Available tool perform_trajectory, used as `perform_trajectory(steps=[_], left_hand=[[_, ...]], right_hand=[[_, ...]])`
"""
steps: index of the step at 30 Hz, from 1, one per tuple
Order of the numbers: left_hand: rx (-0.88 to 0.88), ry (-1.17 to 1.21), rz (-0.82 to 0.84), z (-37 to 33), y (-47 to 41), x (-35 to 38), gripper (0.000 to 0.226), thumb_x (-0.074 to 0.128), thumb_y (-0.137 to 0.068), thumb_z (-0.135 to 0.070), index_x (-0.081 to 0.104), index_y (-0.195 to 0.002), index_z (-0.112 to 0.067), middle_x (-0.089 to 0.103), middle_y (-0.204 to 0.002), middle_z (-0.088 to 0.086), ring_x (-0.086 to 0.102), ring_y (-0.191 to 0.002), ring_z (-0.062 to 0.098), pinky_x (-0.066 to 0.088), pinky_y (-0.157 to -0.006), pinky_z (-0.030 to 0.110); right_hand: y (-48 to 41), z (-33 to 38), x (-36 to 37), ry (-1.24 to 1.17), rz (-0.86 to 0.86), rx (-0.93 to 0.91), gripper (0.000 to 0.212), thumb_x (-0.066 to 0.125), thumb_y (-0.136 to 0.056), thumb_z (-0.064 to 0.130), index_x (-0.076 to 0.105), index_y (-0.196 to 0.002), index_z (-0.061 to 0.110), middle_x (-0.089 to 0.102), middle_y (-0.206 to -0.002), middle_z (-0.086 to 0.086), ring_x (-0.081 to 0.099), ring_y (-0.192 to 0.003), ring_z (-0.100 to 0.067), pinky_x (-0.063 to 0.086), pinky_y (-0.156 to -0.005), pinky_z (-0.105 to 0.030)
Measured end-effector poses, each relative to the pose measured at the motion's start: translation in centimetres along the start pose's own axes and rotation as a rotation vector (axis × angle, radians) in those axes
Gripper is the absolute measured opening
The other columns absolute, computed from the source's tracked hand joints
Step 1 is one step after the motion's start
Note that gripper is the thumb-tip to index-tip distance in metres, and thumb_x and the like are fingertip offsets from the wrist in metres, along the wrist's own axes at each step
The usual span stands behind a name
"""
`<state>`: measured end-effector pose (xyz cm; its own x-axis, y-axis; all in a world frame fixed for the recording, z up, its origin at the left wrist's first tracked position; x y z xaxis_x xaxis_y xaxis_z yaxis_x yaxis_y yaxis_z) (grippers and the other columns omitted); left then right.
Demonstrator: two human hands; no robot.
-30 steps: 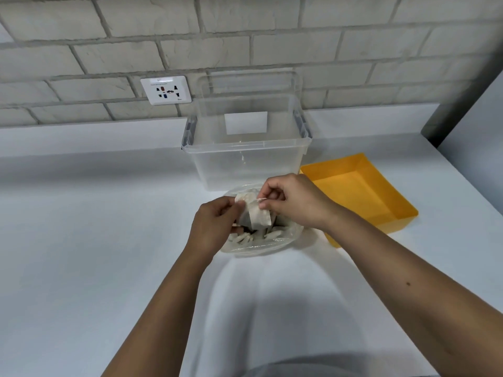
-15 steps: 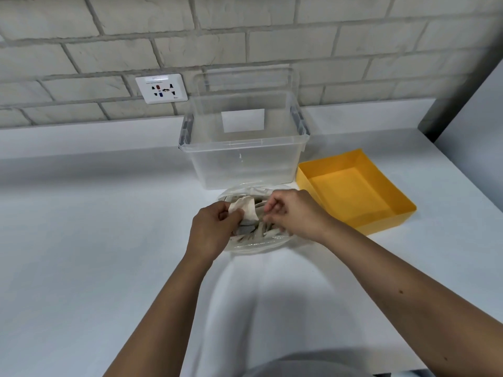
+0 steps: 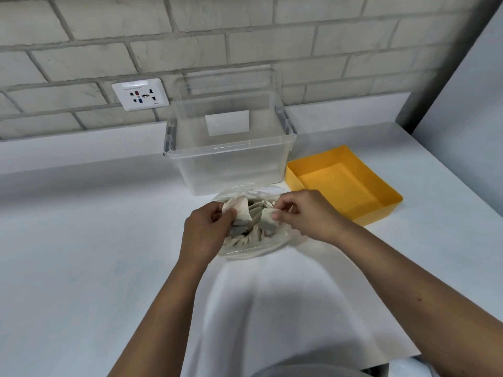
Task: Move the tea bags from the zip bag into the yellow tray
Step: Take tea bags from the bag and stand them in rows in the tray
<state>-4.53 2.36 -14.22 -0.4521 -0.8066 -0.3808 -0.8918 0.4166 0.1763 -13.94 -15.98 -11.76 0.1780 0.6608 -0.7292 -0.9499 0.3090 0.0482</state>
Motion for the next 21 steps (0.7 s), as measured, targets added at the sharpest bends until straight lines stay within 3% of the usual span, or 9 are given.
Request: perform_trajectory(steps=[5, 9, 12, 16, 21], left_hand=[[0.001, 0.024, 0.077, -0.5, -0.5, 1.0, 0.018, 0.065, -0.080, -0.035, 0.074, -0.082, -0.019, 0.072, -0.080, 0.014, 0.070, -0.081, 0.034, 0.059, -0.083, 0.052], [-0.109, 0.175, 0.205, -0.3, -0.5, 2.5, 0.016, 0.066, -0.092, -0.016, 0.074, -0.091, -0.003, 0.071, -0.095, 0.027, 0.072, -0.073, 0.026, 0.063, -0.075, 0.044], [-0.214, 0.318, 0.275, -0.3, -0.4, 3.0, 0.018, 0.067, -0.093, -0.016, 0.073, -0.094, 0.001, 0.074, -0.088, 0.021, 0.071, -0.073, 0.024, 0.063, -0.066, 0.032], [-0.273, 0.471, 0.333, -0.2, -0.1, 3.6, 0.019, 0.062, -0.096, -0.018, 0.072, -0.102, -0.003, 0.075, -0.081, 0.007, 0.072, -0.068, 0.018, 0.063, -0.067, 0.031], [-0.275, 0.507, 0.331, 0.1, 0.0, 3.8, 0.025, 0.059, -0.098, -0.022, 0.071, -0.111, -0.003, 0.077, -0.085, 0.005, 0.072, -0.065, 0.014, 0.063, -0.066, 0.029]], right_hand=[[1.6, -0.1, -1.9, -0.457, -0.015, 0.122, 0.007, 0.070, -0.089, 0.015, 0.069, -0.083, 0.011, 0.059, -0.057, 0.007, 0.054, -0.052, -0.009, 0.051, -0.054, -0.026], [1.8, 1.7, -4.5, -0.576, -0.294, -0.037, 0.003, 0.073, -0.084, 0.012, 0.073, -0.084, 0.015, 0.062, -0.061, 0.006, 0.053, -0.051, -0.011, 0.050, -0.053, -0.023], [1.6, 3.1, -4.9, -0.402, -0.438, -0.192, 0.010, 0.077, -0.081, 0.014, 0.077, -0.088, 0.020, 0.066, -0.073, 0.006, 0.057, -0.058, -0.006, 0.050, -0.058, -0.023], [2.0, 3.0, -2.1, -0.090, -0.339, -0.286, 0.015, 0.076, -0.082, 0.015, 0.079, -0.097, 0.018, 0.069, -0.084, 0.007, 0.062, -0.076, -0.004, 0.042, -0.068, -0.009], [2.4, 2.2, -0.7, -0.051, -0.275, -0.285, 0.017, 0.072, -0.085, 0.012, 0.078, -0.100, 0.018, 0.071, -0.090, 0.005, 0.064, -0.079, -0.008, 0.048, -0.070, -0.017]])
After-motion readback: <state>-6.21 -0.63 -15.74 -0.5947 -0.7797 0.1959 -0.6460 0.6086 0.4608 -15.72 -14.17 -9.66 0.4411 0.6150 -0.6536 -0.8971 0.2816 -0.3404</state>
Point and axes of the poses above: each hand's wrist, its own y-axis away from the middle knuckle, its own x-axis out of the palm, z = x × y, the point moved 7 cm from there along -y, towards the middle knuckle
